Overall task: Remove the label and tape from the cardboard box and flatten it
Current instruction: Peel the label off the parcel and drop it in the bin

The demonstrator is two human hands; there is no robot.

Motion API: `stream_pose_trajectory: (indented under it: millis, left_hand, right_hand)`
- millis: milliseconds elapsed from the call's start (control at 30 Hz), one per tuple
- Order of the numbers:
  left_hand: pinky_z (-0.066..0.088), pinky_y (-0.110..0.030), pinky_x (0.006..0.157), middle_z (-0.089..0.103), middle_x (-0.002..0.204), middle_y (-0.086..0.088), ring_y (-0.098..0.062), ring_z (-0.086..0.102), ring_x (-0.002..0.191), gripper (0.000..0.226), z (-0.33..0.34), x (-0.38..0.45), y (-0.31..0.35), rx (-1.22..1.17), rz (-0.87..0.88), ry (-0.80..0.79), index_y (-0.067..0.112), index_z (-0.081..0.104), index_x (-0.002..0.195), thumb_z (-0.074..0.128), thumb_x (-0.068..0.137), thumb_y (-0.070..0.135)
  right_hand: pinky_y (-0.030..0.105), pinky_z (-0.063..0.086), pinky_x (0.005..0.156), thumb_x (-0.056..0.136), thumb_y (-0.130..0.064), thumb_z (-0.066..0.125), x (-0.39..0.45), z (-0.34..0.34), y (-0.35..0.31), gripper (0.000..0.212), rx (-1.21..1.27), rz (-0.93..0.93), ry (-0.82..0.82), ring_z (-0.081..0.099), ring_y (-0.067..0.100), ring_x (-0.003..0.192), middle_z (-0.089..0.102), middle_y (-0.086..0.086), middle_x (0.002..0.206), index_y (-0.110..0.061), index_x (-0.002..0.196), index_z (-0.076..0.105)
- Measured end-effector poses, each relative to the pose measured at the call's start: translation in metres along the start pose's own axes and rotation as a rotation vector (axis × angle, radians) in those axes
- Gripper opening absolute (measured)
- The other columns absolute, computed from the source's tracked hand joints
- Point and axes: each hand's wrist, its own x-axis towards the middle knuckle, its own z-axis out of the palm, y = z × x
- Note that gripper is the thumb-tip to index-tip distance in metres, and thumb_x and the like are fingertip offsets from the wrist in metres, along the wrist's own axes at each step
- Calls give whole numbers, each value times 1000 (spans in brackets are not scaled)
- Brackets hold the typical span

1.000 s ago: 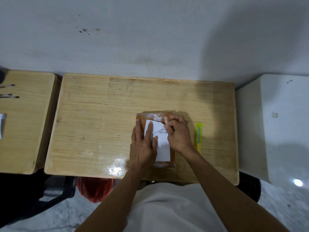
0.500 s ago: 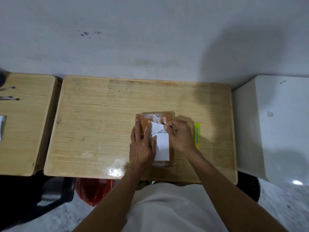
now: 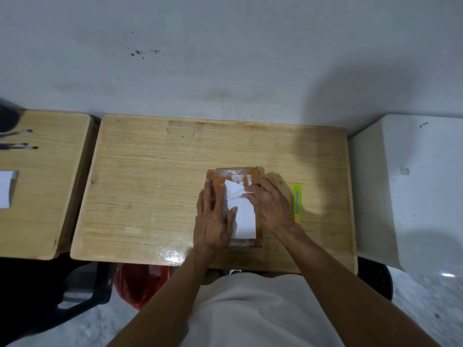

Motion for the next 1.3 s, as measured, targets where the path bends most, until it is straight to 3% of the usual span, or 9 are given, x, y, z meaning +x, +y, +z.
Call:
stream_pose_trajectory:
  millis: [133, 333, 533, 733, 867, 1067, 1167, 1233, 1300]
  left_hand:
    - [17, -43, 122, -7, 168, -9, -31, 0, 154, 79, 0, -13, -15, 14, -21, -53, 22, 9, 160, 42, 98, 58]
    - [9, -38, 122, -6, 168, -7, -29, -4, 155, 85, 5, -27, -27, 72, -62, -94, 25, 3, 160, 38, 95, 67]
    - [0, -36, 123, -6, 168, -8, -25, -9, 154, 80, 7, -28, -28, 21, -13, -108, 21, 4, 160, 39, 98, 59]
    - [2, -43, 125, -4, 167, -12, -26, -8, 154, 78, 4, -29, -27, -32, 54, -119, 14, 8, 159, 35, 97, 54]
    - [5, -45, 125, 0, 166, -14, -26, -6, 154, 80, 1, -30, -27, -66, 77, -115, 11, 11, 158, 33, 96, 56]
    - [8, -47, 124, -9, 159, 1, -14, -7, 148, 87, 1, -33, -22, -126, 78, -74, 10, 12, 157, 27, 91, 65]
    - [7, -47, 125, -14, 158, 5, -9, -11, 147, 92, 2, -35, -21, -125, 59, -100, 17, 5, 158, 17, 88, 75]
    - [12, -52, 124, -7, 162, -2, -20, -5, 151, 89, 2, -35, -19, -120, 59, -111, 17, 6, 157, 20, 90, 74]
    - [23, -60, 118, 8, 163, -14, -38, 12, 151, 86, 1, -37, -18, -145, 74, -76, 8, 15, 156, 30, 94, 65]
  right_hand:
    - [29, 42, 92, 94, -17, 62, 2, 9, 0, 19, 122, 176, -45, 48, 21, 121, 61, 6, 121, -2, 100, 73]
    - [17, 25, 90, 93, -21, 65, 2, 13, -5, 23, 247, 331, -72, 41, 20, 129, 57, 5, 132, -4, 79, 70]
    - [13, 28, 89, 92, -18, 67, -3, 8, -8, 32, 290, 447, -148, 43, 13, 129, 49, 1, 138, -8, 62, 62]
    - [10, 35, 83, 91, -20, 69, -9, 10, -2, 29, 397, 532, -180, 44, -8, 107, 44, 2, 136, 7, 82, 70]
    - [-3, 37, 58, 90, -18, 71, -14, 14, 3, 36, 565, 600, -179, 50, -29, 75, 52, -10, 102, 10, 110, 60]
    - [27, 49, 80, 88, -17, 73, -15, 1, -6, 29, 665, 622, -261, 56, 19, 120, 45, 9, 143, -14, 68, 52]
    - [30, 45, 97, 87, -18, 75, -13, -2, -3, 22, 728, 610, -325, 49, 16, 127, 38, -2, 147, -16, 71, 60]
    - [20, 45, 90, 86, -19, 75, -12, 0, 1, 11, 746, 622, -347, 50, 8, 119, 39, -9, 139, -10, 87, 69]
    - [11, 44, 74, 86, -18, 76, -11, 3, 5, 40, 813, 647, -370, 54, -5, 100, 43, -23, 121, 3, 117, 63]
